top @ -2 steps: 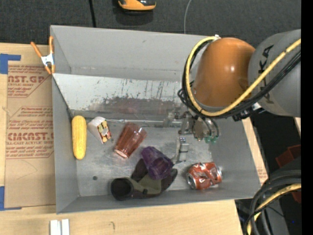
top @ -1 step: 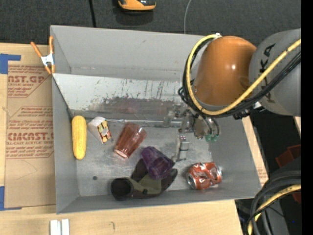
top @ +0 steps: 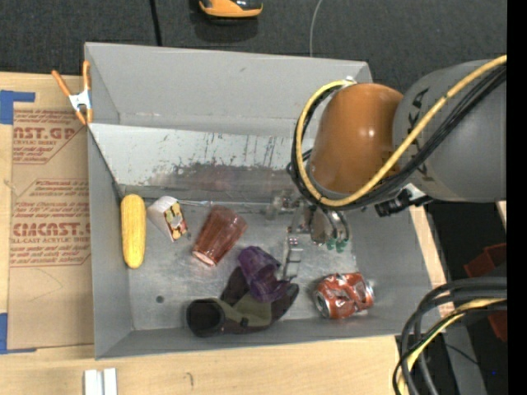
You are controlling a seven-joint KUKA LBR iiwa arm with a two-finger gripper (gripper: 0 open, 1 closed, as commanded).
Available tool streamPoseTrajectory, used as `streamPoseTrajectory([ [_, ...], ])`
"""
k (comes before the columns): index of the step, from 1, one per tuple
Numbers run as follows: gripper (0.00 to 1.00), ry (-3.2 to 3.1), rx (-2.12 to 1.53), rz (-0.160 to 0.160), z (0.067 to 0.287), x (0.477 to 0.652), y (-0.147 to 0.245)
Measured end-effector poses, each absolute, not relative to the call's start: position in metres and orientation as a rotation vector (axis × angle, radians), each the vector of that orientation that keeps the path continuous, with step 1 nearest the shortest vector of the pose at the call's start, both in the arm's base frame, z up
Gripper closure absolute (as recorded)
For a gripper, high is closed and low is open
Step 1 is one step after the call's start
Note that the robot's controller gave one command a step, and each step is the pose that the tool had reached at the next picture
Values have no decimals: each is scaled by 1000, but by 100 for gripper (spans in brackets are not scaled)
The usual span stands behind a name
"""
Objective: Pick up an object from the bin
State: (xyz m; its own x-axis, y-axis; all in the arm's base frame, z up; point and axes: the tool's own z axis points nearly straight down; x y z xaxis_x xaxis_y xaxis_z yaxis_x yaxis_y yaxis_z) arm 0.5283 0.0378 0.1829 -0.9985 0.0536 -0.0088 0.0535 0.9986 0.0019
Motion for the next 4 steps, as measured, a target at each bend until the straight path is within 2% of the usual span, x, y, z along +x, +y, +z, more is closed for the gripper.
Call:
streamPoseTrajectory([
  [1,0,3138,29,-2,129,513,80],
  [2,100,3134,204,23,79,512,92],
  [3,0,3126,209,8,73,512,85],
  [4,100,3126,208,8,73,512,84],
])
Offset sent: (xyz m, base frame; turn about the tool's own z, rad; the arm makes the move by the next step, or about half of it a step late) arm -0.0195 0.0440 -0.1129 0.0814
